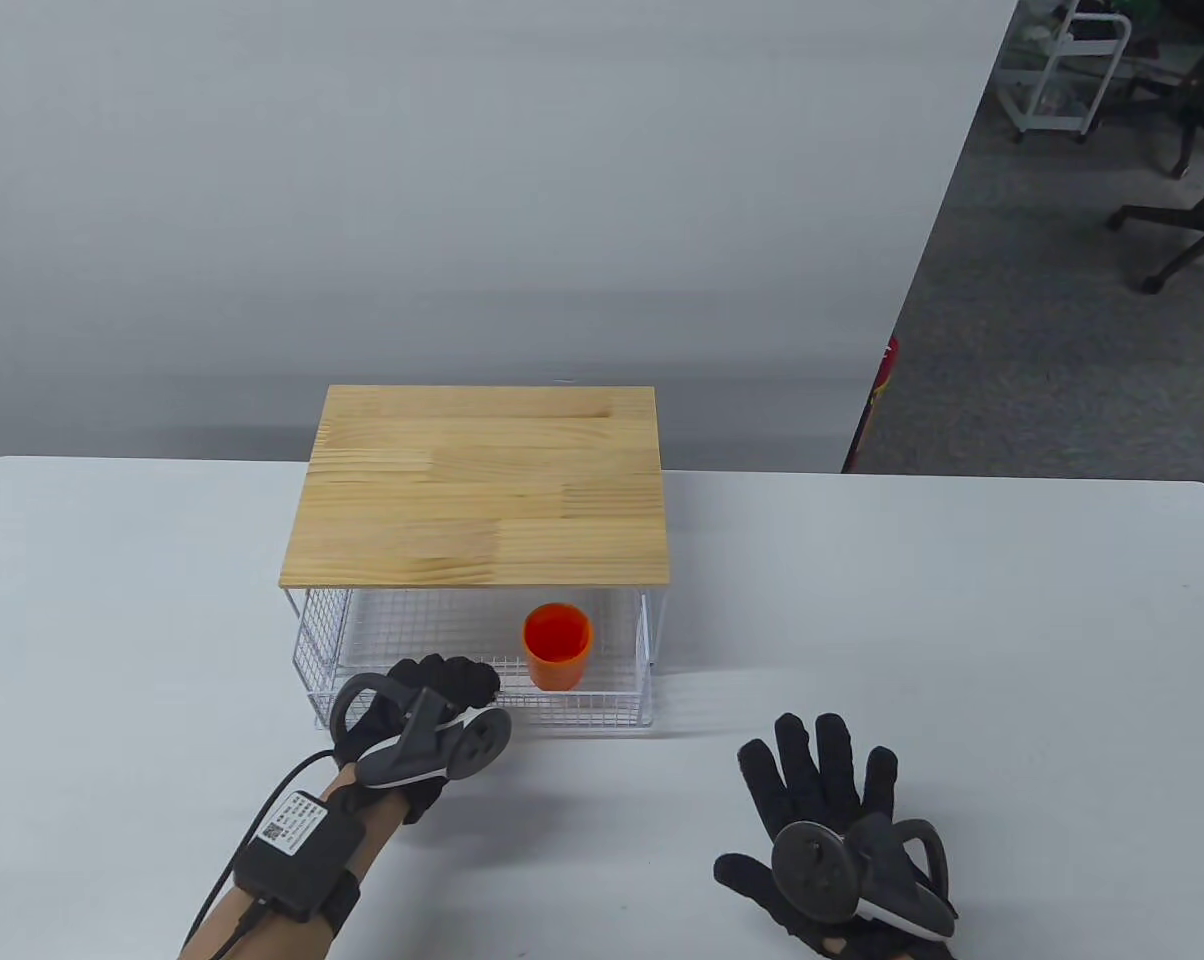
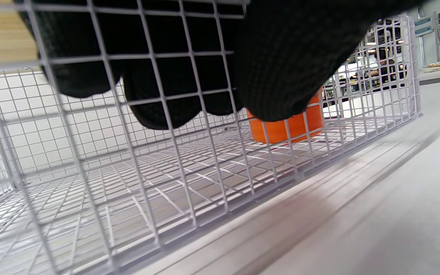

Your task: Take the cup out of the mesh sliding drawer

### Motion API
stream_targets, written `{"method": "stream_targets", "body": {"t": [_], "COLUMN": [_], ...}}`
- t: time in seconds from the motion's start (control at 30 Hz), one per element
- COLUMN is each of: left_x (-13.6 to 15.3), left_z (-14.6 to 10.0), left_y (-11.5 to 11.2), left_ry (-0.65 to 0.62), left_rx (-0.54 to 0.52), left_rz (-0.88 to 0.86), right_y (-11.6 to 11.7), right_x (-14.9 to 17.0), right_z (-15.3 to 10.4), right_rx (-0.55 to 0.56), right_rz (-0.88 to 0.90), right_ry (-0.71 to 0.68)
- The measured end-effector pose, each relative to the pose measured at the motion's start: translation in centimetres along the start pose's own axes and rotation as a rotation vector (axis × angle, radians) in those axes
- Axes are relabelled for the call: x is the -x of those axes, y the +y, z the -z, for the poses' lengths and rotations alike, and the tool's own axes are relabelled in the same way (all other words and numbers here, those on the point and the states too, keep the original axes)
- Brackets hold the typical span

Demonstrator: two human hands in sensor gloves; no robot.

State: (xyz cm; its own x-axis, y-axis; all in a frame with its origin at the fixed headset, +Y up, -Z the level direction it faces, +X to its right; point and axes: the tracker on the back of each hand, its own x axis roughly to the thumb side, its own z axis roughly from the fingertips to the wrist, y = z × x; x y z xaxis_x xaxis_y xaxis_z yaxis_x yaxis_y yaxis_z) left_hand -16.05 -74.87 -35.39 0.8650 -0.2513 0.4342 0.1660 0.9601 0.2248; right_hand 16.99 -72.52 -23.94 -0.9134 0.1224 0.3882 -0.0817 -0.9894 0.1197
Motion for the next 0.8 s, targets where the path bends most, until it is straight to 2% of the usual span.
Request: {"method": "stream_targets", "body": {"t": [0.8], "left_x": [-1.0], "left_z": [-1.8], "left_y": [0.4], "left_ry": [-0.022], "left_rx": [-0.013], "left_rz": [-0.004], "right_y": [0.0], "right_x": [-0.1], "right_z": [0.0], "right_rx": [-0.003], "right_rz": [-0.005], "right_ry": [0.005]}}
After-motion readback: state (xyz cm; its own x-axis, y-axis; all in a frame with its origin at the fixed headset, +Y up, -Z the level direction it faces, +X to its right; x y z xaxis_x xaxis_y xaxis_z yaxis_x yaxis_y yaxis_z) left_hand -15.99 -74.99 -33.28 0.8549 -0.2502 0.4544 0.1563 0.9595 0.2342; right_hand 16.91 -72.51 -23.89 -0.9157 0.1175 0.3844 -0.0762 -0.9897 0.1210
